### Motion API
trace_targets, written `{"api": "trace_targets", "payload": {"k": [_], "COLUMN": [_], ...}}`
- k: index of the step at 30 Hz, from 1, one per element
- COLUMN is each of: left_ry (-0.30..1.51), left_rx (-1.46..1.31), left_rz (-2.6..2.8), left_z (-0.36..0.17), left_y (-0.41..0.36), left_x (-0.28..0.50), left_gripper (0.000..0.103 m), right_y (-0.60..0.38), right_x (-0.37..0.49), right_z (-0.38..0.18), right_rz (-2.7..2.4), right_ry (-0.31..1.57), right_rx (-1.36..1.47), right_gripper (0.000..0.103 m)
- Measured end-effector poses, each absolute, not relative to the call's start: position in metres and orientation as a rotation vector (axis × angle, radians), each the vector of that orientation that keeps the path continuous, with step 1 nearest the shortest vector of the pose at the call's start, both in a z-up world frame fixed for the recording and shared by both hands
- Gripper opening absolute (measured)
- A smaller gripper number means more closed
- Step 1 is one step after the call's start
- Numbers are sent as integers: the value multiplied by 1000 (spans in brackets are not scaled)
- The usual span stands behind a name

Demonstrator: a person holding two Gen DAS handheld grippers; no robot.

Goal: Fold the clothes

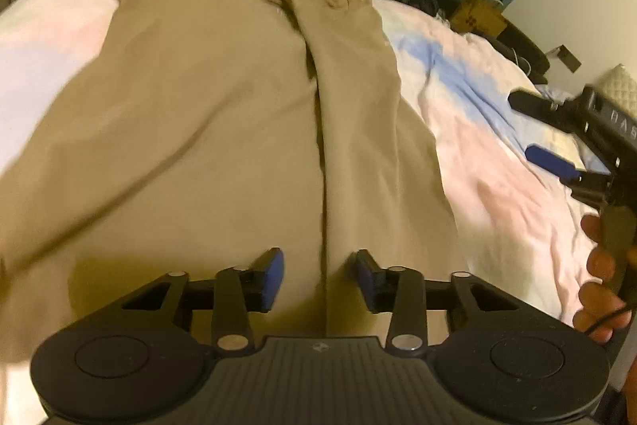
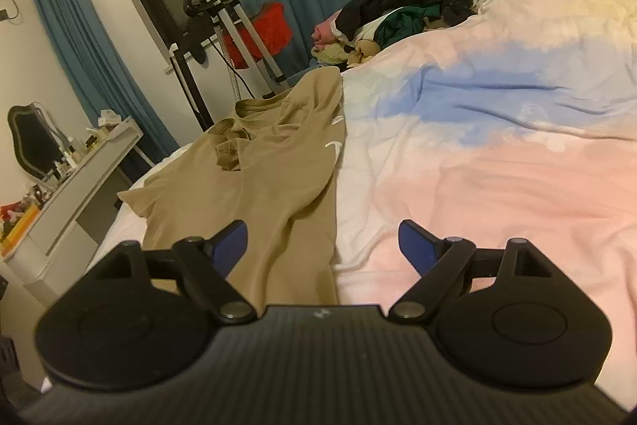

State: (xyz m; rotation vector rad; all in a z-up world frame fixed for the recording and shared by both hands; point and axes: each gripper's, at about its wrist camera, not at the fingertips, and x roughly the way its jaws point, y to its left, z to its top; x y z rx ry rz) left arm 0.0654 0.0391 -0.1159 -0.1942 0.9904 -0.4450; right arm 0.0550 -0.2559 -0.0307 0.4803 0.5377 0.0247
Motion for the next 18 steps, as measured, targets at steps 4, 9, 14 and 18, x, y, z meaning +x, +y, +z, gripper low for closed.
{"api": "trace_targets", "payload": {"k": [4,9,14,18], "left_ry": [983,944,860,833], "left_rx": [-172,-162,-66,0], "left_rz": [-482,-469,-411,-410], "left_z": [-119,-114,-101,-97], "left_y": [37,43,38,31], "left_x": [51,41,29,24], "left_gripper": [34,2,2,11], "right_y": [-252,-244,-236,-229], "right_x": [42,35,32,33], "right_z": [-26,-25,-24,-25], "right_rz": [19,21,26,41], "right_ry": [534,541,541,544], "right_rx": [469,435,405,387], "right_gripper": [84,84,84,84]}}
